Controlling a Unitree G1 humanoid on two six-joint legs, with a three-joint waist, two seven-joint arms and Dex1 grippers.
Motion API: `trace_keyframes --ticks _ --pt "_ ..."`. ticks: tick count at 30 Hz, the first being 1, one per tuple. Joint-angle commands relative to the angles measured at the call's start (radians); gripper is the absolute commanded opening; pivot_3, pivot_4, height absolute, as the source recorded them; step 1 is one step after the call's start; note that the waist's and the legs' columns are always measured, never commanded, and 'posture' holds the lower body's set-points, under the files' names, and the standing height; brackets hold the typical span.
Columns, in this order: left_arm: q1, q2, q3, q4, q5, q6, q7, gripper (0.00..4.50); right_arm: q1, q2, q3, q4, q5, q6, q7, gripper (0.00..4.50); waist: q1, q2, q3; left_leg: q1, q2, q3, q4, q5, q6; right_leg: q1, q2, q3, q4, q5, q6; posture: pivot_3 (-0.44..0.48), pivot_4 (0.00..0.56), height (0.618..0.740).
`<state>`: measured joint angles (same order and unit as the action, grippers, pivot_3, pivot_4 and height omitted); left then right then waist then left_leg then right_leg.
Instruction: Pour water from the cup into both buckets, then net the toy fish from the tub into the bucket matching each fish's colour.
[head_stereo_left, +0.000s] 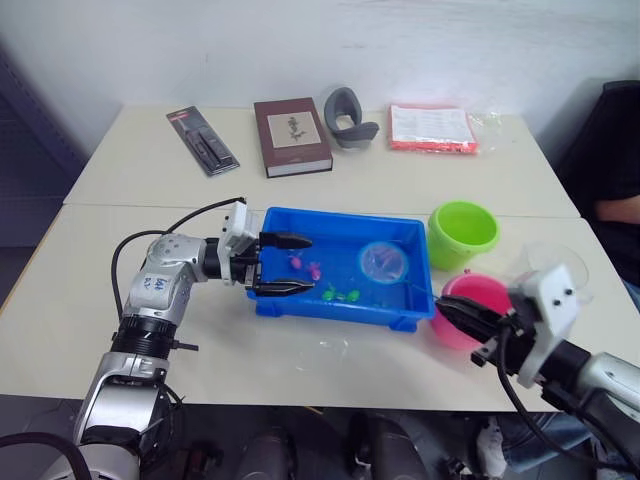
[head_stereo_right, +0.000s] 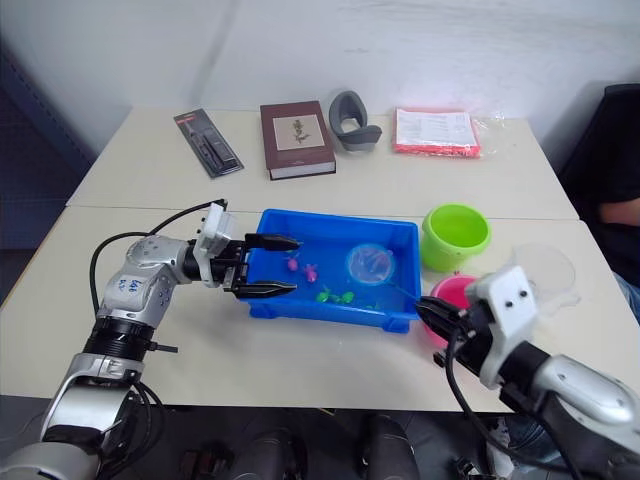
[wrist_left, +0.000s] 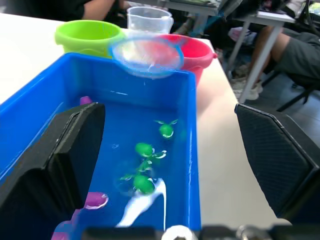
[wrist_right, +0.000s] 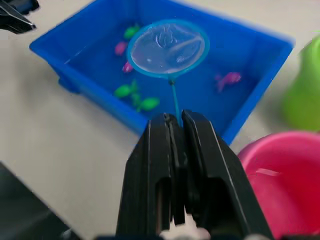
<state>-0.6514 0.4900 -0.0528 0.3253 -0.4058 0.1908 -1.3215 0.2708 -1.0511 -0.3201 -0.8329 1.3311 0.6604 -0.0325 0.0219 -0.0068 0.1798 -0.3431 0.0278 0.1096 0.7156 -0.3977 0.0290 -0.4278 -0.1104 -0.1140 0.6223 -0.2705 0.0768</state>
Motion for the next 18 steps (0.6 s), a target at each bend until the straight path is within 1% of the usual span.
trace_keyframes --ticks 1,4,7,11,18 --pt "0.017 0.021 0.032 -0.053 -0.009 0.002 0.019 4.46 -0.094 -0.023 0.054 0.073 0.194 0.072 -0.136 0.00 0.004 0.000 0.000 -0.001 0.000 0.000 0.000 0.000 0.000 0.000 0.000 -0.001 -0.001 0.000 0.001 0.000 0.150 0.740" --pt "0.040 0.037 0.041 -0.080 -0.012 0.008 0.030 4.46 -0.194 -0.016 0.124 0.145 0.318 0.106 -0.258 0.00 0.001 0.000 0.000 -0.003 0.000 -0.001 0.001 0.000 0.001 -0.001 0.000 -0.002 -0.002 0.001 0.001 0.000 0.150 0.740" --pt "0.062 0.047 0.053 -0.109 -0.017 0.016 0.050 4.46 -0.280 -0.046 0.195 0.208 0.360 0.184 -0.291 0.00 0.001 0.000 0.000 -0.005 0.000 -0.003 0.002 0.000 0.001 -0.001 0.000 -0.004 -0.002 0.001 0.002 0.000 0.150 0.740" --pt "0.097 0.059 0.073 -0.156 -0.027 0.037 0.075 4.46 -0.438 -0.023 0.306 0.289 0.460 0.237 -0.366 0.00 0.000 0.000 0.000 -0.009 0.000 -0.005 0.004 0.000 0.001 -0.003 -0.001 -0.007 -0.002 0.001 0.002 0.000 0.150 0.740" --pt "0.118 0.083 0.105 -0.171 -0.021 0.018 0.101 4.46 -0.580 -0.005 0.383 0.410 0.511 0.275 -0.526 0.00 0.002 0.000 0.000 -0.012 0.000 -0.007 0.004 0.000 0.001 -0.002 -0.001 -0.011 -0.002 0.002 0.002 0.000 0.150 0.740"
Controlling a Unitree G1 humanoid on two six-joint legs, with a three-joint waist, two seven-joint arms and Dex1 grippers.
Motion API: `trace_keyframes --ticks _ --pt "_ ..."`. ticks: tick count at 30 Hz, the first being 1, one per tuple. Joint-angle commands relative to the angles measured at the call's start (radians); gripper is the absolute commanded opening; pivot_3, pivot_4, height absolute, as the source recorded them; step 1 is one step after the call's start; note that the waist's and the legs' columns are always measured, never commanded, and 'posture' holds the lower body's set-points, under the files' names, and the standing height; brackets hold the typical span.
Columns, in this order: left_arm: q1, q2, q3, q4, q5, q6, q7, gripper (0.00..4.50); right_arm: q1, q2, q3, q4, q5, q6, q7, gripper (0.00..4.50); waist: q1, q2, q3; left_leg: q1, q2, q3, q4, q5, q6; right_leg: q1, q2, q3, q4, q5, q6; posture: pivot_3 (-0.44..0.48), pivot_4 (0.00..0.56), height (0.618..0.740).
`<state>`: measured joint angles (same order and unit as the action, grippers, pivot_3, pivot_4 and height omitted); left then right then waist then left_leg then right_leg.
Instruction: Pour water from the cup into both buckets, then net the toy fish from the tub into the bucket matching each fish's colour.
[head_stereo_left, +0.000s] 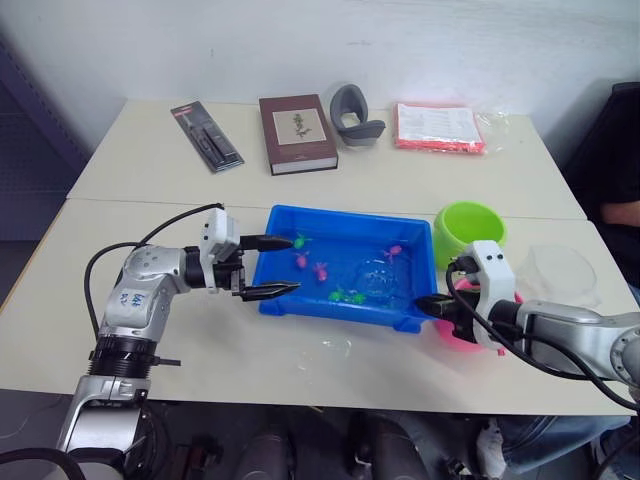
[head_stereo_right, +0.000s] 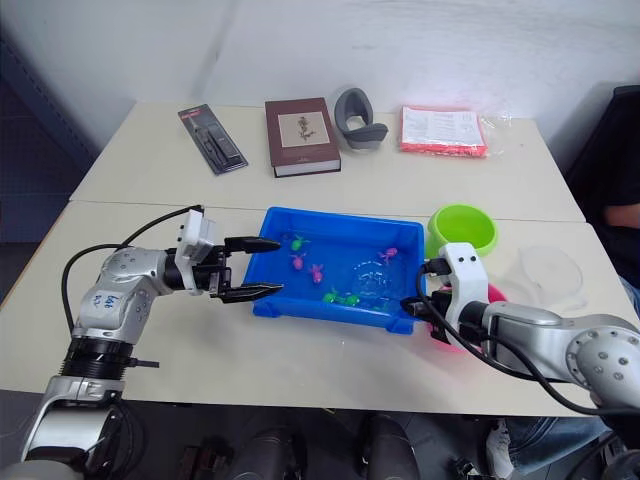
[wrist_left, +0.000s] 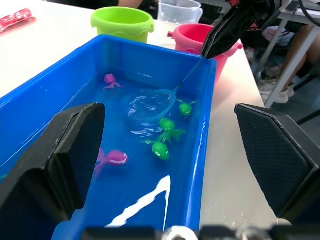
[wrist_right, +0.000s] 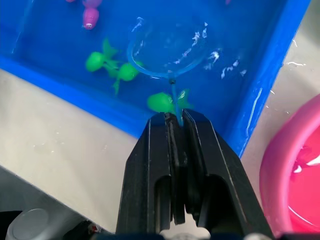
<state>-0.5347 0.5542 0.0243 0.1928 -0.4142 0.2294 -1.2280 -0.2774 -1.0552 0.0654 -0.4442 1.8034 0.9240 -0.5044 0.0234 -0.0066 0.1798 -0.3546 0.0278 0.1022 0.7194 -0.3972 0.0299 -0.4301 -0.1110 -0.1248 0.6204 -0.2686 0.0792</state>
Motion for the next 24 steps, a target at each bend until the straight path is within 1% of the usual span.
trace_keyframes --ticks 1,6,9,14,18,21,24 --pt "0.001 0.030 0.029 -0.029 -0.003 -0.033 0.003 4.46 -0.044 0.005 0.001 0.033 0.039 0.012 -0.071 0.00 0.000 0.000 0.000 0.000 0.000 0.000 0.000 0.000 0.000 0.000 0.000 -0.001 0.000 0.000 0.000 0.000 0.150 0.740" --pt "-0.015 0.074 0.046 0.022 -0.001 -0.048 -0.007 4.46 -0.088 0.049 0.005 0.072 0.026 0.011 -0.137 0.00 -0.002 0.000 0.000 -0.001 0.000 -0.002 0.000 0.000 0.000 0.000 0.000 -0.003 -0.001 0.000 0.000 0.000 0.150 0.740" --pt "-0.017 0.088 0.049 0.023 -0.008 -0.037 -0.010 4.46 -0.114 0.091 -0.003 0.088 -0.043 0.008 -0.145 0.00 -0.002 0.000 0.000 -0.001 0.001 -0.002 0.000 0.000 0.000 0.000 0.000 -0.004 -0.001 0.000 0.000 0.000 0.150 0.740" --pt "-0.029 0.118 0.055 0.037 -0.004 -0.021 -0.019 4.46 -0.143 0.155 -0.007 0.073 -0.224 0.010 -0.105 0.00 -0.002 0.000 0.000 -0.002 0.000 -0.003 -0.001 0.000 0.000 0.000 0.000 -0.004 -0.001 0.000 0.000 0.000 0.150 0.740" --pt "-0.064 0.156 0.058 0.088 0.007 -0.027 -0.041 4.46 -0.152 0.218 -0.011 0.052 -0.300 0.016 -0.080 0.00 -0.004 0.000 0.000 -0.002 0.001 -0.003 -0.001 0.000 0.000 0.000 0.001 -0.004 -0.002 0.000 0.000 0.000 0.150 0.740" --pt "-0.091 0.173 0.053 0.124 0.011 -0.032 -0.058 4.46 -0.136 0.237 -0.023 0.019 -0.348 0.031 -0.044 0.00 -0.005 0.000 0.000 -0.002 0.001 -0.003 -0.001 0.000 0.000 0.000 0.001 -0.005 -0.001 0.000 0.000 0.000 0.150 0.740" --pt "-0.105 0.171 0.048 0.135 0.008 -0.035 -0.068 4.46 -0.089 0.218 -0.052 -0.049 -0.372 0.045 0.033 0.00 -0.003 0.000 0.000 -0.002 0.000 -0.003 -0.001 0.000 0.000 0.000 0.001 -0.005 -0.002 0.000 0.000 0.000 0.150 0.740"
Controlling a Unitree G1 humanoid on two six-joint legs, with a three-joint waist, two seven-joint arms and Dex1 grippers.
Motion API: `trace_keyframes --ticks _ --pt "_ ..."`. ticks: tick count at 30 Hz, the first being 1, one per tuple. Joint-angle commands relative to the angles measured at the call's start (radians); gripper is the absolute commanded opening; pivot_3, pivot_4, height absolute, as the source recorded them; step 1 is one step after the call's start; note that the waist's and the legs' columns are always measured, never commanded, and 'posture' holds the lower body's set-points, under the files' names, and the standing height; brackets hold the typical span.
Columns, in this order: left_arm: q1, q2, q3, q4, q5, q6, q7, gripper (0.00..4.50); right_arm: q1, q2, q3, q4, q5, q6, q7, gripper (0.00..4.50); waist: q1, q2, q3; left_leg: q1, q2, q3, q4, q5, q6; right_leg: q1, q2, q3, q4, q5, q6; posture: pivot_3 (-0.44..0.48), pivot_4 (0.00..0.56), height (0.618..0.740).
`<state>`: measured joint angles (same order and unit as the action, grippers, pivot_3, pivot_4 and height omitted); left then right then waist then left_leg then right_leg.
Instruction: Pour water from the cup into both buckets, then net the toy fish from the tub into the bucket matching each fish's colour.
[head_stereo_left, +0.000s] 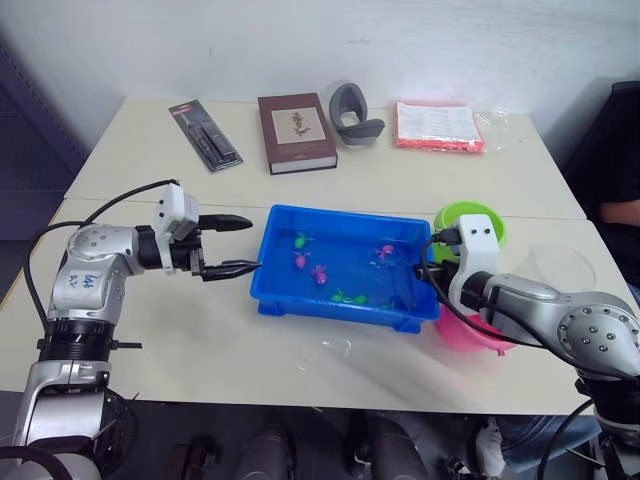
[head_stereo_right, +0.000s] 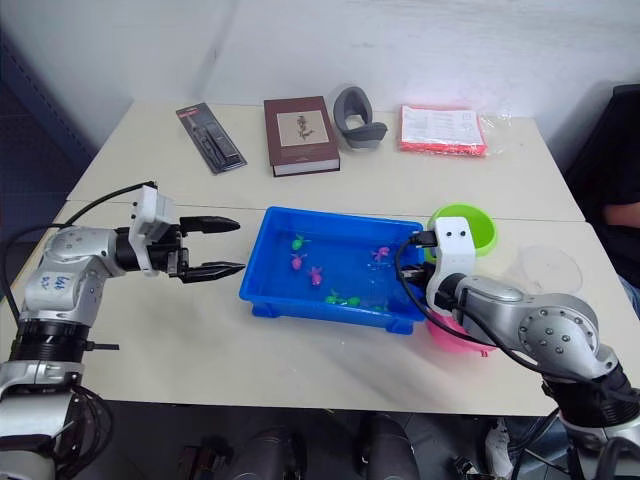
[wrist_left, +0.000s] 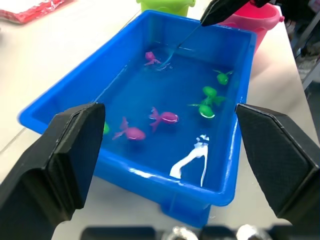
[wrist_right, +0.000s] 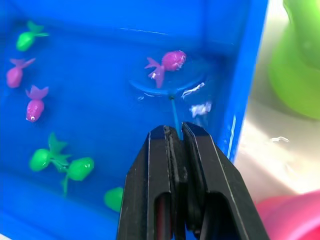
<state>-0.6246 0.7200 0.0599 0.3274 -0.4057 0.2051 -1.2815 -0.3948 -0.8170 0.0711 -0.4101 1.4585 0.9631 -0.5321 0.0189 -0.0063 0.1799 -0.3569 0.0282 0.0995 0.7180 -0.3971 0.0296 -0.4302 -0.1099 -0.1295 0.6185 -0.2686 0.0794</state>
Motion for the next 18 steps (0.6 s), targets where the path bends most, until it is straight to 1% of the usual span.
trace_keyframes --ticks 1,2,7,10,12,15,18 --pt "-0.017 0.002 0.010 -0.002 -0.003 -0.008 -0.016 4.46 0.055 -0.029 -0.077 -0.115 -0.033 0.002 0.090 0.00 0.002 0.000 0.000 0.000 0.000 0.000 -0.001 0.000 0.000 0.000 0.000 0.000 -0.001 0.000 0.000 0.000 0.150 0.740" --pt "-0.018 -0.001 0.008 -0.004 -0.004 -0.006 -0.017 4.46 0.073 -0.032 -0.091 -0.135 -0.038 -0.002 0.110 0.00 0.003 0.000 0.000 -0.001 0.000 -0.001 -0.001 0.000 0.000 0.000 0.000 -0.001 -0.001 0.000 0.000 0.000 0.150 0.740" --pt "-0.008 -0.027 -0.004 -0.036 -0.025 0.029 -0.037 4.46 0.219 -0.075 -0.182 -0.298 -0.154 -0.061 0.315 0.00 0.005 0.000 0.000 -0.002 -0.001 -0.003 -0.001 0.000 0.000 0.000 0.002 -0.003 -0.002 0.000 0.000 0.000 0.150 0.740" --pt "0.010 -0.060 -0.012 -0.077 -0.042 0.043 -0.044 4.46 0.350 -0.076 -0.275 -0.389 -0.204 -0.117 0.420 0.00 0.007 0.000 0.000 -0.002 -0.001 -0.003 -0.001 0.000 0.000 0.000 0.004 -0.002 -0.003 0.000 0.001 0.000 0.150 0.740" --pt "0.035 -0.087 -0.014 -0.126 -0.063 0.056 -0.038 4.46 0.435 -0.066 -0.337 -0.443 -0.267 -0.165 0.476 0.00 0.007 0.000 0.000 -0.002 -0.001 -0.003 -0.001 0.000 0.000 0.001 0.005 -0.002 -0.003 0.000 0.001 0.000 0.150 0.740" --pt "0.084 -0.121 -0.018 -0.215 -0.088 0.060 -0.026 4.46 0.608 -0.053 -0.442 -0.530 -0.400 -0.252 0.603 0.00 0.007 0.000 0.000 -0.002 -0.001 -0.003 -0.001 0.000 0.000 0.001 0.005 -0.001 -0.004 0.001 0.001 0.000 0.150 0.740" --pt "0.098 -0.146 -0.011 -0.256 -0.104 0.068 -0.003 4.46 0.784 0.010 -0.568 -0.591 -0.479 -0.340 0.704 0.00 0.008 0.000 0.000 -0.001 0.000 -0.003 -0.001 0.000 0.000 0.002 0.008 -0.001 -0.004 0.001 0.002 0.000 0.150 0.740"
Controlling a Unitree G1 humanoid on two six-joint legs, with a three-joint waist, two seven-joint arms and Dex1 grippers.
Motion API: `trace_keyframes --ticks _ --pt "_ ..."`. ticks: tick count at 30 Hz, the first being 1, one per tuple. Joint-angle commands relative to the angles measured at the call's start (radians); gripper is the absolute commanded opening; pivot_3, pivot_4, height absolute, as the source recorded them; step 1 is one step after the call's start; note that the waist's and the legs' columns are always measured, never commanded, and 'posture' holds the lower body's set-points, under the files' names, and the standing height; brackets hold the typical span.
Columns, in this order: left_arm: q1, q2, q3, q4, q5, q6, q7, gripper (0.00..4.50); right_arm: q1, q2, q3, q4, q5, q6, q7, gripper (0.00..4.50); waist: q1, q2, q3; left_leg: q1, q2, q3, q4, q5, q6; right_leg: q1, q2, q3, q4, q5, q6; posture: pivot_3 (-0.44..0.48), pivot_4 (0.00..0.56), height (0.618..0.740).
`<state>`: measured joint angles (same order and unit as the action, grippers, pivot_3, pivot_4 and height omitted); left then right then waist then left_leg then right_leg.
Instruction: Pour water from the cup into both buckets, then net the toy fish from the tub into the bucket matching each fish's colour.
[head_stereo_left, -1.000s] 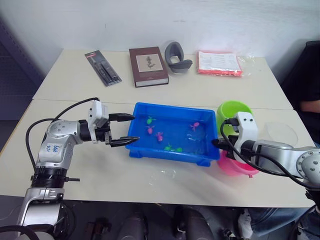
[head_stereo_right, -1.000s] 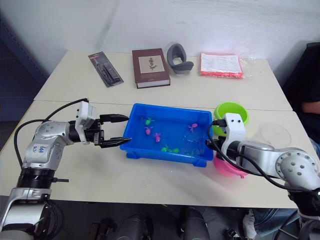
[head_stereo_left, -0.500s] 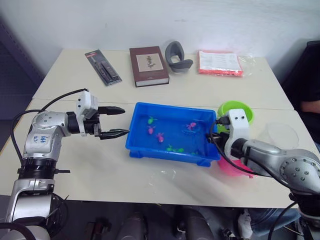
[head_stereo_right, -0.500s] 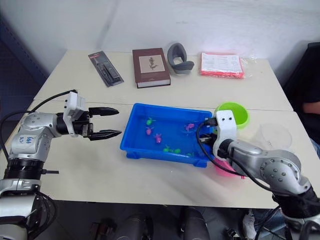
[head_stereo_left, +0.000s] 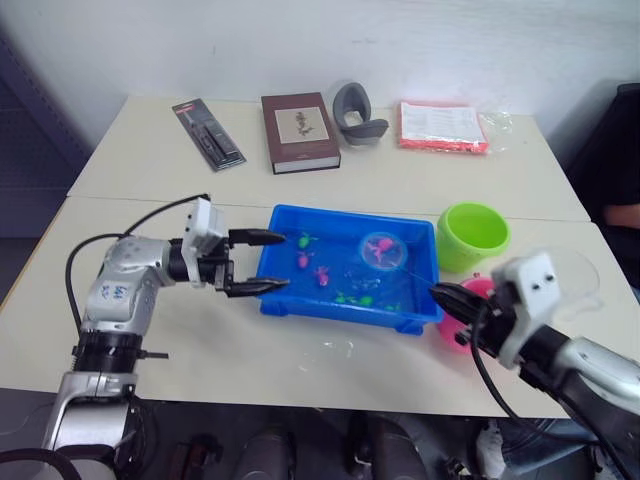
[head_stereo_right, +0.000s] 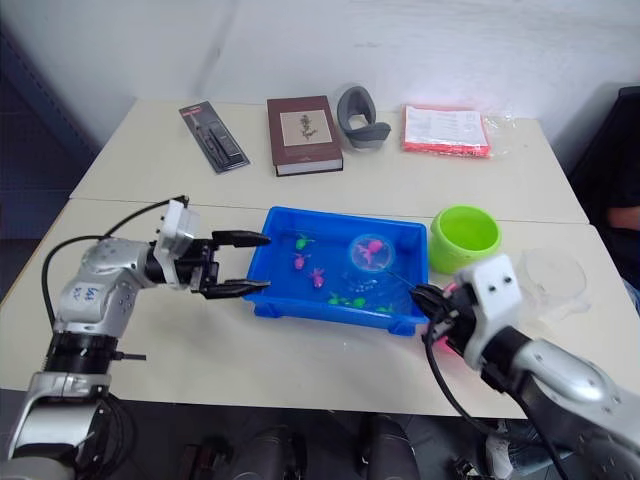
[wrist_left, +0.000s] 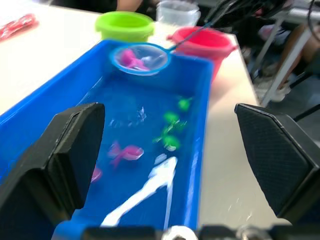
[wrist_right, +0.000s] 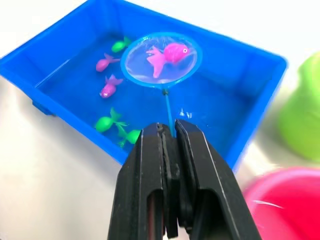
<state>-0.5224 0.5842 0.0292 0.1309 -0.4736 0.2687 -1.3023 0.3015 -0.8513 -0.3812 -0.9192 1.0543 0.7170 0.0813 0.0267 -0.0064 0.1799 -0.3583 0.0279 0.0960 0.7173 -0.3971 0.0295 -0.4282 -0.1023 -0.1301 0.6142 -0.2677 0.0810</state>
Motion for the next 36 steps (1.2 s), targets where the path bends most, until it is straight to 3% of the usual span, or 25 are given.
trace_keyframes --ticks 1,8,13,20,28,30,36 --pt "-0.002 -0.015 0.013 -0.070 -0.042 0.013 0.013 4.46 0.147 0.070 -0.159 -0.100 -0.098 -0.119 0.123 0.00 0.000 0.000 0.000 0.000 0.000 0.000 0.000 0.000 0.000 0.000 0.001 0.000 0.000 0.000 0.000 0.000 0.150 0.740" --pt "-0.017 -0.044 -0.039 -0.075 -0.043 0.026 -0.029 4.46 0.428 0.248 -0.362 -0.116 -0.217 -0.310 0.319 0.00 -0.001 0.001 0.000 0.004 0.000 0.002 -0.001 0.000 -0.001 0.002 0.004 0.007 0.001 0.000 0.000 0.000 0.150 0.740" --pt "-0.051 -0.081 -0.075 -0.013 -0.022 -0.010 -0.062 4.46 0.573 0.387 -0.375 -0.051 -0.425 -0.498 0.457 0.00 -0.002 0.002 -0.001 0.006 0.000 0.004 -0.002 0.000 -0.001 0.002 0.005 0.009 0.000 0.000 0.000 0.000 0.150 0.740" --pt "-0.057 -0.133 -0.092 -0.002 -0.009 -0.050 -0.050 4.46 0.568 0.483 -0.330 0.150 -0.791 -0.841 0.504 0.00 -0.006 0.002 -0.001 0.007 0.000 0.008 -0.002 0.000 -0.001 0.000 0.005 0.014 -0.001 0.000 0.000 0.000 0.150 0.740" --pt "-0.043 -0.156 -0.106 -0.022 -0.005 -0.048 -0.028 4.46 0.540 0.492 -0.328 0.398 -1.177 -1.251 0.410 0.00 -0.006 0.002 -0.001 0.009 0.000 0.010 -0.002 0.000 -0.001 0.000 0.005 0.016 0.001 -0.001 -0.001 0.000 0.150 0.740" --pt "-0.040 -0.158 -0.109 -0.026 -0.007 -0.043 -0.025 4.46 0.525 0.457 -0.379 0.434 -1.376 -1.388 0.333 0.00 -0.006 0.003 -0.001 0.010 0.000 0.012 -0.002 0.000 -0.001 0.000 0.005 0.018 0.002 -0.001 -0.001 0.000 0.150 0.740" --pt "-0.035 -0.164 -0.118 -0.024 -0.005 -0.049 -0.018 4.46 0.500 0.425 -0.445 0.518 -1.592 -1.502 0.177 0.00 -0.005 0.003 -0.001 0.015 0.000 0.016 -0.003 -0.001 -0.002 0.000 0.005 0.023 0.006 -0.002 -0.002 0.000 0.150 0.740"
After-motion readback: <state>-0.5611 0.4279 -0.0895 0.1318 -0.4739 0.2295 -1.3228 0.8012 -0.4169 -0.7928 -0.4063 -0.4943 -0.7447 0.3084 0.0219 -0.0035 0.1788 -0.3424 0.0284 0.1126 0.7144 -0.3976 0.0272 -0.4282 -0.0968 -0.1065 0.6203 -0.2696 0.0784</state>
